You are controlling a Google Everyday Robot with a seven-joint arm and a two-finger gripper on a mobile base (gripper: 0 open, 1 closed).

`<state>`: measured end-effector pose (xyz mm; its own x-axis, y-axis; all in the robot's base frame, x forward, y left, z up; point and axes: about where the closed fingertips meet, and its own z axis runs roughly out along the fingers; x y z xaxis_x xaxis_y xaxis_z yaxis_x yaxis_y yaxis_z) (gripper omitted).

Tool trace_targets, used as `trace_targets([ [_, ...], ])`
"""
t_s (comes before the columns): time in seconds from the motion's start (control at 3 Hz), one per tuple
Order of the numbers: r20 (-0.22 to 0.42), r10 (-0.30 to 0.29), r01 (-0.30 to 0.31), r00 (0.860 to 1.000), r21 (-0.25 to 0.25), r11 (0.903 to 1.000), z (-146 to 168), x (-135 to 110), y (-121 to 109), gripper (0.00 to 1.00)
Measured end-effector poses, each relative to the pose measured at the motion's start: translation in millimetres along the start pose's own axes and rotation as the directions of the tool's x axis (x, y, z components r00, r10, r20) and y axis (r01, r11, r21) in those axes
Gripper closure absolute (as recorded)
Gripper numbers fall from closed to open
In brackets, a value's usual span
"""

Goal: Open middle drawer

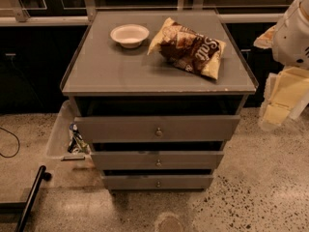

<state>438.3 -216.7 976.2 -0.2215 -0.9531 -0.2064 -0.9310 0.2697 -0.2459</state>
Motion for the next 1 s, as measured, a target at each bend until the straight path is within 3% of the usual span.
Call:
trace_targets([
  [0.33, -0.004, -0.002, 0.002, 1.000, 0.019, 0.9998, -2, 0, -4, 0.00],
  [0.67, -0.002, -0.028, 0.028, 1.000, -0.005, 0.9996, 32, 8, -4, 0.00],
  [1.0, 0.010, -0.064, 0.065, 0.998, -0.054, 0.9965, 91, 20, 5, 0.00],
])
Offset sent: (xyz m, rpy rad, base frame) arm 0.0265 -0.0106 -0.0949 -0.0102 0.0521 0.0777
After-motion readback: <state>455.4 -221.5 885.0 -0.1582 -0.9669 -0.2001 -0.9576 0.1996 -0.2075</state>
